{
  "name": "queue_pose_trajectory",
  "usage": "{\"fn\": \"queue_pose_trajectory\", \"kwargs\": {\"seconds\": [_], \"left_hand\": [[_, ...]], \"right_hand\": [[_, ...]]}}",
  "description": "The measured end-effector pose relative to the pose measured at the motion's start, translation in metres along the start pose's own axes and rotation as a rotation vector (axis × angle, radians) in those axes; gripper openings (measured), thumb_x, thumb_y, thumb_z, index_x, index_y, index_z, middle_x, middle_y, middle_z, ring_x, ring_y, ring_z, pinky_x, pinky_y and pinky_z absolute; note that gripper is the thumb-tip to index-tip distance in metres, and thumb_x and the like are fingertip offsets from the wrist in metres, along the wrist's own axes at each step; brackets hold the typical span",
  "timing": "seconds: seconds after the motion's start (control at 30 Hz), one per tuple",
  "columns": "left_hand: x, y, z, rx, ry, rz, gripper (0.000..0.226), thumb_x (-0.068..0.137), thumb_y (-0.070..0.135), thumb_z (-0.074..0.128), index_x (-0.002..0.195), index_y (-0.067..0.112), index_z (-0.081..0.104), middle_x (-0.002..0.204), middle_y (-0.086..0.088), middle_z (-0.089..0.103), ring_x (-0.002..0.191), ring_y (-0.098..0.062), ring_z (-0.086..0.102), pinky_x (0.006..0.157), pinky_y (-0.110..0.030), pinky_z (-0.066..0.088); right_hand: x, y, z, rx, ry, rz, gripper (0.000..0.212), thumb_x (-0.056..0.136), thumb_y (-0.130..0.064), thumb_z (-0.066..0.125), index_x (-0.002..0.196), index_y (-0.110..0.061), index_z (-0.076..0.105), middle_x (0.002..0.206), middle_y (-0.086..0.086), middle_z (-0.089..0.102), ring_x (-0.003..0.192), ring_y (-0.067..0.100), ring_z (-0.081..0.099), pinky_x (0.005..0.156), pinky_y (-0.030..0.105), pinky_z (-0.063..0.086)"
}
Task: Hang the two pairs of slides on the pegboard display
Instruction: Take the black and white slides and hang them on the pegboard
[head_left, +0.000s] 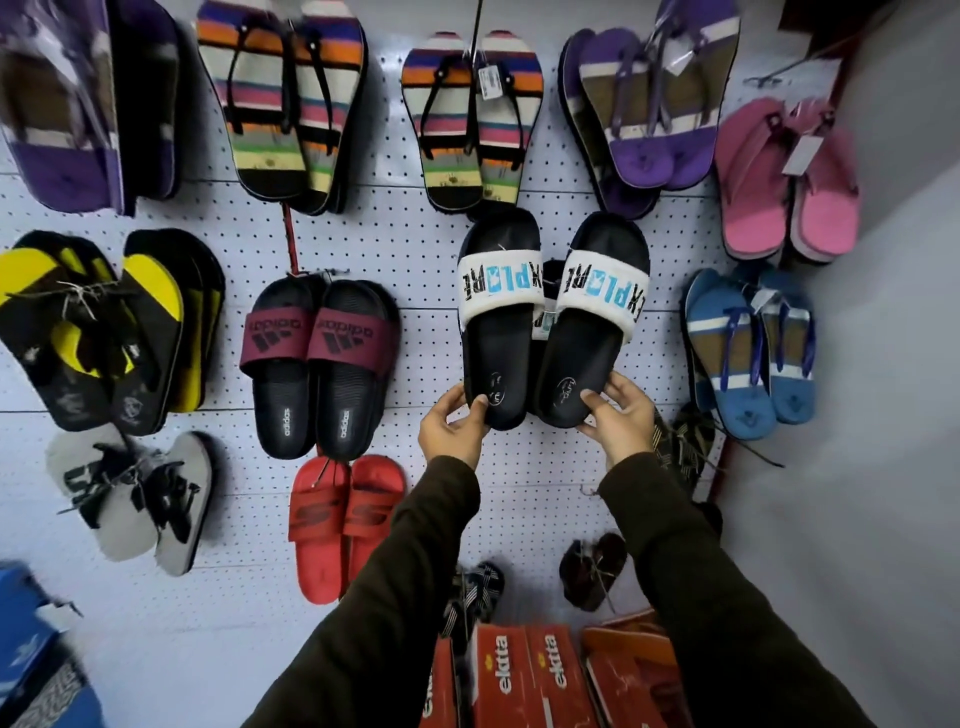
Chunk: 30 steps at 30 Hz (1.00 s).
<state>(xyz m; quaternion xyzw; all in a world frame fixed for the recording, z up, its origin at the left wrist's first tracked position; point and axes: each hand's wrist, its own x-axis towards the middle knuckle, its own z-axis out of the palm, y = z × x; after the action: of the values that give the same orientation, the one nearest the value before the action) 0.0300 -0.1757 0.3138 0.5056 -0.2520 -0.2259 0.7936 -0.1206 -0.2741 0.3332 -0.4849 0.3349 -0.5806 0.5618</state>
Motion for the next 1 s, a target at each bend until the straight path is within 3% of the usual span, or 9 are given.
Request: {"fn": "queue_pose_trajectory", "kwargs": {"seconds": [0.1,0.23,0.33,0.47,0.6,0.7,0.8,0.9,1.0], "left_hand": [[0.010,-0.008,0.010,0.020,0.025,-0.029,0.042,0.082,0.011,0.069,0.123,0.005,0.061,0.114,-0.008,0.065,0.089,-0.029,0.068,0.082,-0.041,0.059],[0.016,-0.030,0.013,0.024,0.068,-0.077,0.041,0.082,0.009,0.069,0.122,0.001,0.060,0.114,-0.011,0.064,0.087,-0.027,0.065,0.063,-0.026,0.060],[0.018,-0.044,0.012,0.063,0.076,-0.107,0.038,0.083,0.007,0.068,0.120,0.002,0.061,0.115,-0.014,0.065,0.085,-0.028,0.063,0.074,-0.036,0.060],[0.020,-0.054,0.013,0.101,0.074,-0.110,0.037,0.084,0.009,0.066,0.121,0.005,0.061,0.122,-0.016,0.065,0.085,-0.026,0.063,0.088,-0.043,0.057],[0.020,-0.047,0.019,0.243,0.065,-0.007,0.040,0.089,0.009,0.058,0.128,0.008,0.054,0.129,-0.010,0.060,0.102,-0.021,0.061,0.094,-0.023,0.048],[0.023,-0.035,0.026,0.426,0.045,0.386,0.042,0.096,0.016,0.045,0.138,0.016,0.045,0.140,-0.007,0.047,0.131,-0.020,0.045,0.113,-0.033,0.035],[0.028,-0.018,0.041,0.669,-0.095,0.736,0.044,0.099,0.027,0.036,0.143,0.025,0.040,0.153,0.000,0.034,0.145,-0.016,0.026,0.120,-0.030,0.021],[0.040,-0.013,0.057,0.982,-0.251,0.768,0.055,0.097,0.044,0.030,0.150,0.030,0.026,0.163,0.004,0.012,0.152,-0.022,0.001,0.124,-0.036,0.011],[0.055,-0.020,0.061,1.215,-0.293,0.706,0.066,0.092,0.057,0.025,0.152,0.031,0.012,0.165,0.001,-0.002,0.151,-0.027,-0.011,0.124,-0.046,0.009]], "right_hand": [[0.012,0.003,-0.005,-0.008,-0.030,0.068,0.050,0.089,0.008,0.058,0.137,-0.003,0.052,0.133,0.015,0.062,0.117,0.033,0.063,0.094,0.052,0.054],[0.022,0.020,-0.014,-0.048,-0.039,0.164,0.049,0.091,0.009,0.055,0.137,-0.005,0.051,0.136,0.015,0.060,0.123,0.036,0.060,0.080,0.044,0.054],[0.031,0.037,-0.016,-0.050,-0.061,0.210,0.049,0.091,0.009,0.054,0.137,-0.006,0.051,0.137,0.014,0.060,0.124,0.037,0.060,0.073,0.040,0.054],[0.043,0.053,-0.015,-0.073,-0.112,0.216,0.051,0.089,0.010,0.055,0.138,-0.007,0.051,0.138,0.015,0.060,0.125,0.036,0.059,0.090,0.047,0.053],[0.044,0.050,-0.011,-0.266,-0.094,-0.001,0.060,0.092,0.000,0.057,0.148,-0.015,0.039,0.150,0.012,0.049,0.124,0.025,0.056,0.110,0.041,0.045],[0.043,0.038,-0.009,-0.485,-0.165,-0.353,0.066,0.099,-0.015,0.048,0.156,-0.031,0.019,0.165,-0.002,0.018,0.144,0.015,0.034,0.114,0.031,0.036],[0.053,0.035,-0.005,-0.804,-0.286,-0.643,0.065,0.101,-0.028,0.041,0.156,-0.037,0.009,0.167,-0.013,-0.004,0.156,0.015,0.007,0.117,0.033,0.030],[0.065,0.036,0.000,-1.025,-0.304,-0.664,0.067,0.100,-0.035,0.039,0.157,-0.035,0.003,0.167,-0.009,-0.013,0.156,0.024,-0.006,0.123,0.046,0.022],[0.072,0.034,0.005,-1.109,-0.311,-0.631,0.070,0.100,-0.034,0.040,0.158,-0.030,0.001,0.167,-0.003,-0.014,0.156,0.030,-0.005,0.125,0.049,0.018]]}}
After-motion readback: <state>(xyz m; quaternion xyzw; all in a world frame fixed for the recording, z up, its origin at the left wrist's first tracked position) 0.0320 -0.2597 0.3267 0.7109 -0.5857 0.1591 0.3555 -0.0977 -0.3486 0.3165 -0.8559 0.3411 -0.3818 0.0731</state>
